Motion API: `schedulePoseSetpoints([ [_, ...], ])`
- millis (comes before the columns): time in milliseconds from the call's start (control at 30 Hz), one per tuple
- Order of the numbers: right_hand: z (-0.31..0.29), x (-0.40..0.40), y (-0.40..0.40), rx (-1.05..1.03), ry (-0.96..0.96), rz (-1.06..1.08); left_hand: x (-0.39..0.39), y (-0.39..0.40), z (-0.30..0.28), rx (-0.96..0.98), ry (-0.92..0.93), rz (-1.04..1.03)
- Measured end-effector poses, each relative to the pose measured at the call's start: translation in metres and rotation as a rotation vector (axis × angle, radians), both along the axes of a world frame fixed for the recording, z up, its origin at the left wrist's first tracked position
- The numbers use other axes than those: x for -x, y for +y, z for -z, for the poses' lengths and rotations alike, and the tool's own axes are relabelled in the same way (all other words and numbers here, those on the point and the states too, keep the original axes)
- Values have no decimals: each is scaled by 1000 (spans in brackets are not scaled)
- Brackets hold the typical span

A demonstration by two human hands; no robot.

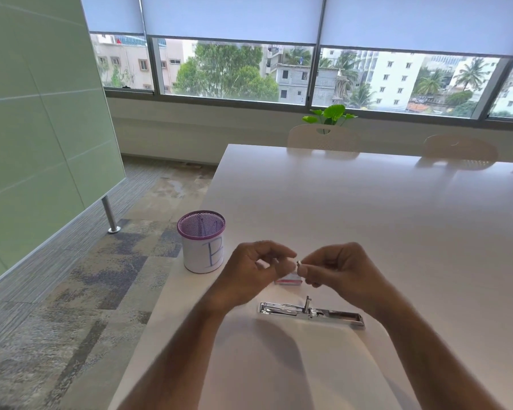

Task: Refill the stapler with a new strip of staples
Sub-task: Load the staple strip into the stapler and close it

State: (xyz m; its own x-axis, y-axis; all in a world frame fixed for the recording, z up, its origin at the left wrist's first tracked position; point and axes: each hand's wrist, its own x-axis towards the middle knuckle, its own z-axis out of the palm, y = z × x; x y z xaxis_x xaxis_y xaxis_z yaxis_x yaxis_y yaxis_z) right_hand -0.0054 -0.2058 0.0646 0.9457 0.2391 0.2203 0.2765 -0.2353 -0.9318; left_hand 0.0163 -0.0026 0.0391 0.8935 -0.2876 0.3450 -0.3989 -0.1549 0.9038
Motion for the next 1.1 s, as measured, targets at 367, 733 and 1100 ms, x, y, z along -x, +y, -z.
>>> schedulePoseSetpoints([
  [367,17,15,-5,195,103,-26,-1,24,10,-741,-38,89],
  [733,15,11,-9,-141,297,-173,1,23,11,-472,131,114],
  [1100,-3,15,-17,-460,185,-204,11,-1,6,200,301,273],
])
